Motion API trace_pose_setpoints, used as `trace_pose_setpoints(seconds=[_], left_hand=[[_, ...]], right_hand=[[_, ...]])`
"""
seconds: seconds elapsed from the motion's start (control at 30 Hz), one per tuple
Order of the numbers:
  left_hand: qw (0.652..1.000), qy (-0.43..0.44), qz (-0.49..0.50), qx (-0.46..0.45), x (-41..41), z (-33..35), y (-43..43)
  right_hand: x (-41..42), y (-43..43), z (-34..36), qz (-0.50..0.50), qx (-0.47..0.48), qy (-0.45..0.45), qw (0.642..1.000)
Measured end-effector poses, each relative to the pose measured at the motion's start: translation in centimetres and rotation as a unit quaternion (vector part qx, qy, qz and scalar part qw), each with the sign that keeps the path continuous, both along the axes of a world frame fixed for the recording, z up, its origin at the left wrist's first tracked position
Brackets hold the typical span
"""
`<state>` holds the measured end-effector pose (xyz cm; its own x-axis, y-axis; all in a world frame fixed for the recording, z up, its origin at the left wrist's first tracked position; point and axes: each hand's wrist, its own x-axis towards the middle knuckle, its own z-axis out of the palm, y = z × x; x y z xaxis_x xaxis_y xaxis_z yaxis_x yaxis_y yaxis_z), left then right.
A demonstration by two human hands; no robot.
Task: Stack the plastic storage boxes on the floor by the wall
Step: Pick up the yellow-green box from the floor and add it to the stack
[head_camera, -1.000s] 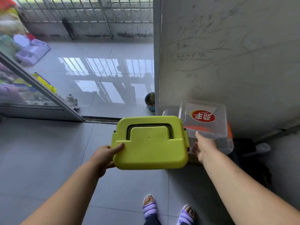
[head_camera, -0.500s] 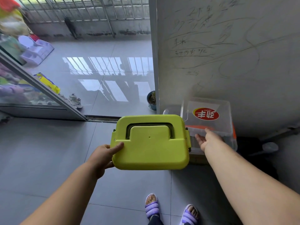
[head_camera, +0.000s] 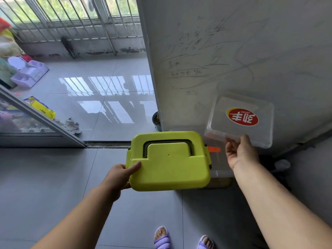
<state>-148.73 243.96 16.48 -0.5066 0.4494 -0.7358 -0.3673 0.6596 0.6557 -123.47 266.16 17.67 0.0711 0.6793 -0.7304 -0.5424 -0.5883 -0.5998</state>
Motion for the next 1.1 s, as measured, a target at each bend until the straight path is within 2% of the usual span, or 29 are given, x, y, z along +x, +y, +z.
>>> trace_pose_setpoints(seconds=[0.23,0.43,0.83,0.97,1.1], left_hand=[[0.998,-0.001,-0.068,0.005,4.4,1.0,6.0],[0.997,-0.02,-0.074,0.012,7.3,1.6,11.2],[0.997,0.052,-0.041,-0.047,9.0,0.1,15.2],[1.0,0.015,-0.007,-0.025,8.4,0.0,14.6],[0.995,-0.05,0.063,0.053,7.9,0.6,14.1]], right_hand=[[3.8,1.8,3.5,-0.01,0.051,0.013,0.999],[6.6,2.6,5.6,-0.015,0.077,0.027,0.997],[4.6,-0.3,5.7,0.095,0.059,0.025,0.993],[2.3,-2.0,5.7,0.102,0.051,0.024,0.993],[0.3,-3.7,5.6,0.113,0.033,0.029,0.993]])
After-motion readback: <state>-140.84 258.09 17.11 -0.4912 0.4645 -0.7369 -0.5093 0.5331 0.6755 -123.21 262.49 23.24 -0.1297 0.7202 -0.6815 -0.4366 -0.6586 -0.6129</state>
